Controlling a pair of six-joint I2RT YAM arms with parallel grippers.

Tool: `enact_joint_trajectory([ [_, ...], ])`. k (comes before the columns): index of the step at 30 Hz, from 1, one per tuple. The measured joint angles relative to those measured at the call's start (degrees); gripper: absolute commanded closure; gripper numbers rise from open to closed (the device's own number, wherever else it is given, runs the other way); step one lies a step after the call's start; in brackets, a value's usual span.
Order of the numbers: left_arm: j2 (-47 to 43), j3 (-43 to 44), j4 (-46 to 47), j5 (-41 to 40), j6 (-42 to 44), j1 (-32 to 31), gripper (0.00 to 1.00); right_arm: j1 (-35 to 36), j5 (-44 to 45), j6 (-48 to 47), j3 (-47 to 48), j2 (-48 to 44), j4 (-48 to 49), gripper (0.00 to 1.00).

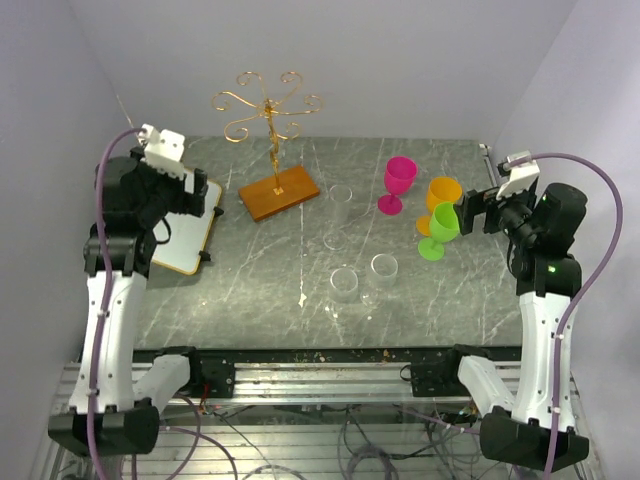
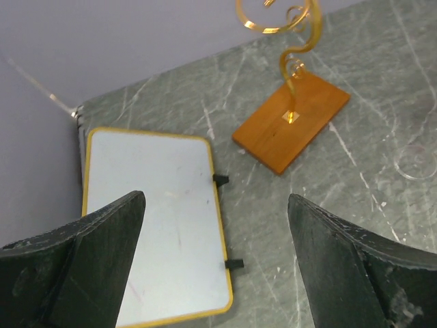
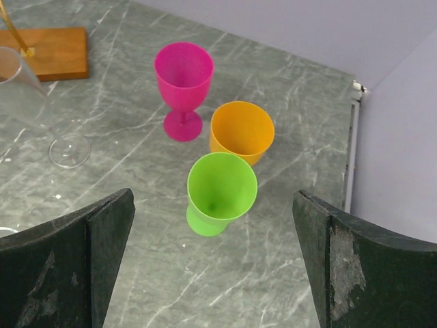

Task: Place the wine glass upside down on the wine glass rack

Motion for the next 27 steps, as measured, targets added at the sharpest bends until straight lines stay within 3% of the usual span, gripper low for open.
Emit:
enact_joint_trajectory([
  [11, 24.0, 20.5, -3.4, 0.3, 3.7, -13.1, 0.07, 0.3, -4.8, -0.8, 1.3, 1.2, -0.5, 0.00],
  [16, 33.7, 28.5, -4.6, 0.2, 4.1, -14.9, 0.08, 0.3, -5.0, -0.8, 1.3, 1.0, -0.5, 0.00],
  [19, 37.6, 31.4, -5.2, -0.5, 4.2, -15.0, 0.15, 0.3, -5.1, -0.8, 1.3, 0.7, -0.5, 0.00],
  [22, 40.0, 33.5, -5.5, -0.8, 4.5, -15.1, 0.20, 0.3, -5.4, -0.7, 1.1, 0.5, -0.3, 0.00],
  [27, 41.4, 34.9, -5.7, -1.0, 4.7, -15.5, 0.19, 0.3, -6.0, -0.5, -0.1, 0.5, 0.0, 0.00],
])
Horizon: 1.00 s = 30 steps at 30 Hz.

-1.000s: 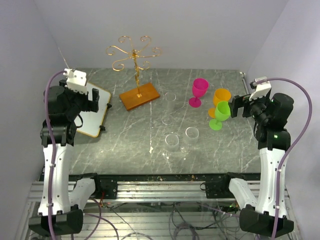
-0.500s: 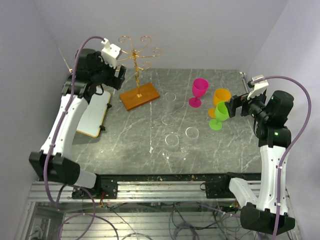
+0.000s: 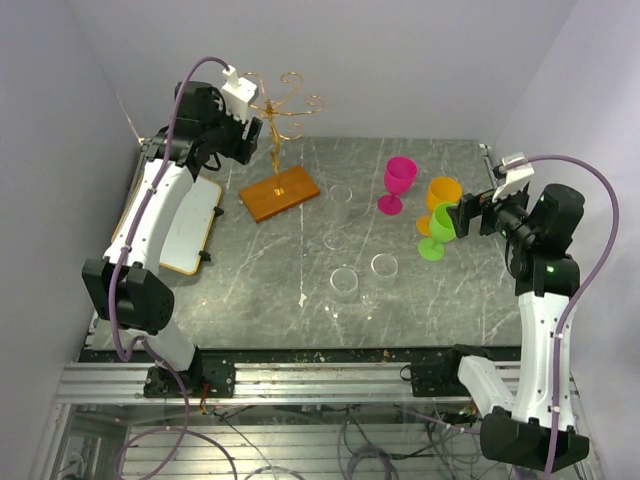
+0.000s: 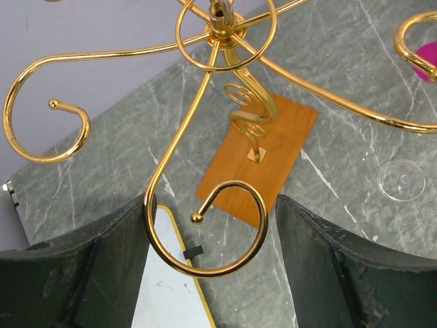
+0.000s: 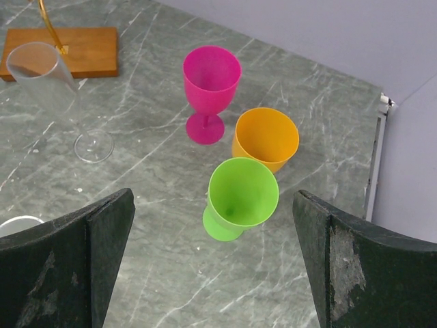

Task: Place the wine glass upside down on the wine glass rack

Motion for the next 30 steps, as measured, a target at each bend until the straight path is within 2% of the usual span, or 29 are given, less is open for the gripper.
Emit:
enact_joint_trajectory([
  [12, 0.2, 0.0, 1.8, -0.6, 1.0, -0.7, 0.17, 0.0, -1.3, 0.4, -1.1, -1.8, 0.2, 0.00],
  [16, 0.4, 0.0, 2.7, -0.8, 1.3, -0.9, 0.20, 0.0, -1.5, 0.4, -1.1, -2.0, 0.2, 0.00],
  [18, 0.4, 0.0, 2.8, -0.9, 1.6, -1.0, 0.26, 0.0, -1.5, 0.4, -1.3, -2.2, 0.1, 0.00],
  [22, 0.3, -0.3, 3.7, -1.8, 2.2, -0.9, 0.46, 0.0, -1.4, 0.4, -1.7, -2.7, 0.1, 0.00],
  [26, -0.7, -1.1, 3.7, -2.1, 2.4, -1.3, 0.61, 0.0, -1.4, 0.4, -1.8, -2.8, 0.1, 0.00],
  [30, -1.7, -1.1, 1.4, -2.4, 2.3, -1.9, 0.68, 0.0, -1.4, 0.4, -1.8, -2.8, 0.1, 0.00],
])
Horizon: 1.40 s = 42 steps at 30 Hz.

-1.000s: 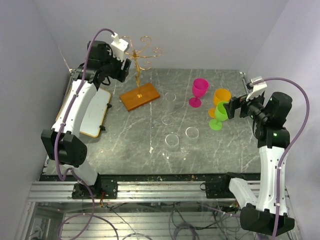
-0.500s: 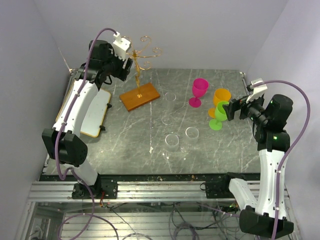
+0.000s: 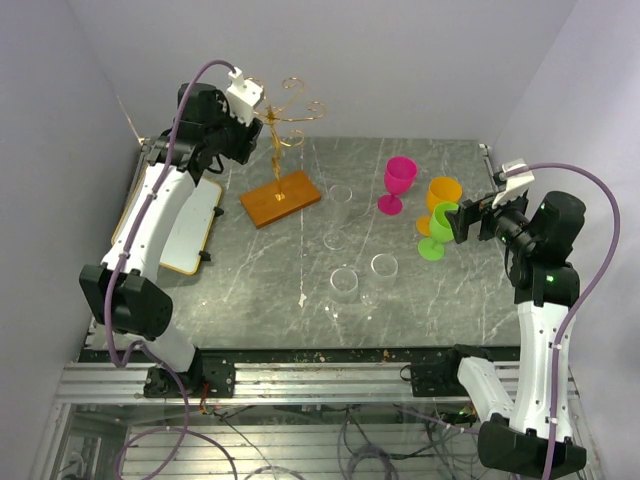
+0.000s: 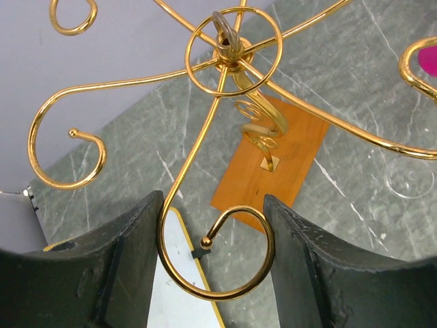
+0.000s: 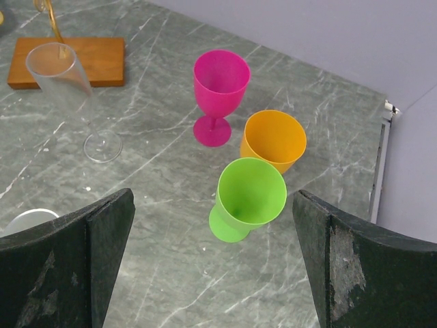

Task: Place the wine glass upside down on the wine glass rack

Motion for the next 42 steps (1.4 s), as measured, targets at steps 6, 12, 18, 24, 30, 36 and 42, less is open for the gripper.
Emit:
enact_joint_trajectory([
  [6, -2.6, 0.0, -4.7, -0.6, -1.2, -1.2, 0.73, 0.0, -0.1, 0.0, 0.0, 0.5, 0.0, 0.00],
  [12, -6.2, -0.8, -8.3, -1.3, -3.4, -2.6, 0.73, 0.0, -1.0, -0.1, 0.0, 2.0, 0.0, 0.00],
  [18, -12.9, -7.7, -9.2, -1.5, -4.9, -3.3, 0.72, 0.0, -3.2, -0.9, 0.0, 2.8, 0.0, 0.00],
  [24, -17.2, -13.4, -6.7, -1.4, -4.8, -3.7, 0.64, 1.2, -8.3, -2.4, 0.3, 6.7, -2.7, 0.00],
  [30, -20.0, -17.5, -3.5, -0.3, -3.9, -3.8, 0.45, 5.0, -7.4, -3.7, 0.3, 7.9, -4.4, 0.00],
  [36, -20.2, -17.6, -3.2, 0.3, -3.5, -3.8, 0.21, 11.8, -4.9, -3.5, -0.6, 8.7, -4.2, 0.03],
  [42, -21.7, -17.6, -4.5, 3.3, -4.2, -3.9, 0.01, 16.7, -3.4, -5.0, -0.7, 13.6, -6.6, 0.12],
])
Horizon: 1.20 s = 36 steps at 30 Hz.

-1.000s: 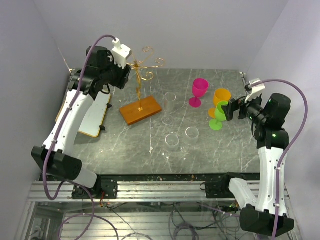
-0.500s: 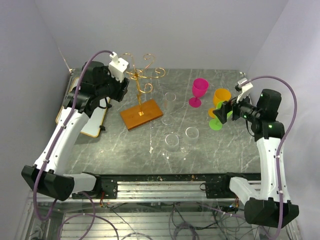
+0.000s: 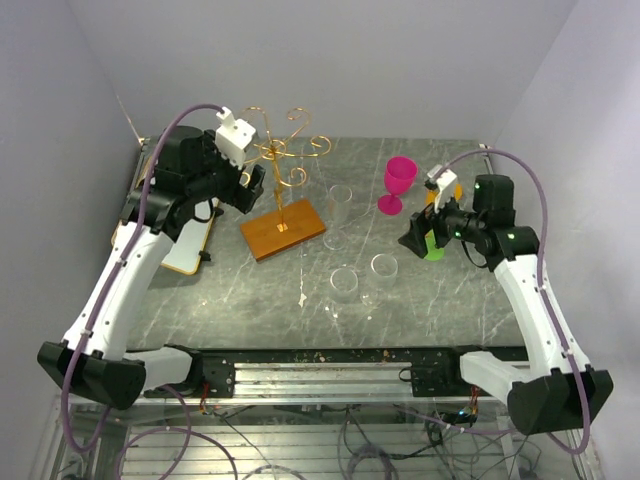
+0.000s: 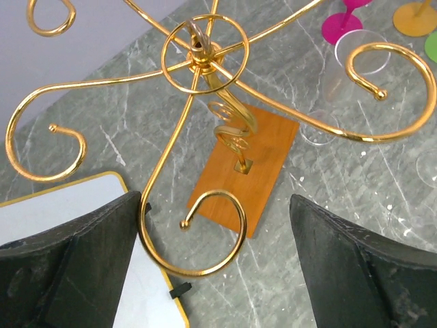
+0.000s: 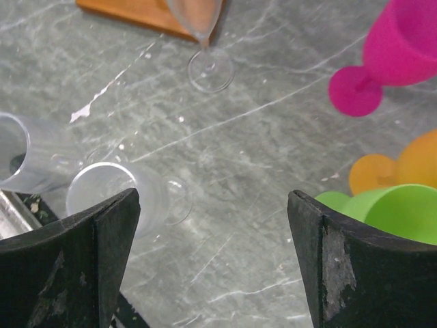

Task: Place the wine glass upside down on the wine glass rack

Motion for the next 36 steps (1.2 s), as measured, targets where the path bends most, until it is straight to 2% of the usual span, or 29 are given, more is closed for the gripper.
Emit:
enact_joint_trajectory([
  [6, -3.3, 0.0, -2.4, 0.2, 1.9, 0.0, 0.01, 7.2, 3.9, -4.8, 2.7, 3.5, -7.6, 0.20],
  [16, -10.2, -2.4, -3.7, -1.9, 7.1, 0.0, 0.01, 19.2, 14.8, -7.7, 3.6, 6.7, -12.8, 0.43],
  [22, -12.3, -3.3, -3.8, -2.3, 9.1, 0.0, 0.01, 20.7, 18.9, -7.8, 3.6, 9.7, -13.0, 0.56],
  [29, -11.8, -5.9, -3.7, -3.8, 10.0, 0.0, 0.01, 21.9, 20.5, -8.2, 4.4, 11.0, -13.5, 0.88],
  [32, -11.3, -6.2, -3.6, -4.4, 10.0, 0.0, 0.01, 22.0, 21.3, -8.7, 5.2, 10.9, -13.9, 0.98],
  [36, -11.6, -6.4, -2.7, -4.8, 8.7, 0.7, 0.01, 22.0, 23.1, -9.0, 5.7, 10.8, -13.9, 1.00],
])
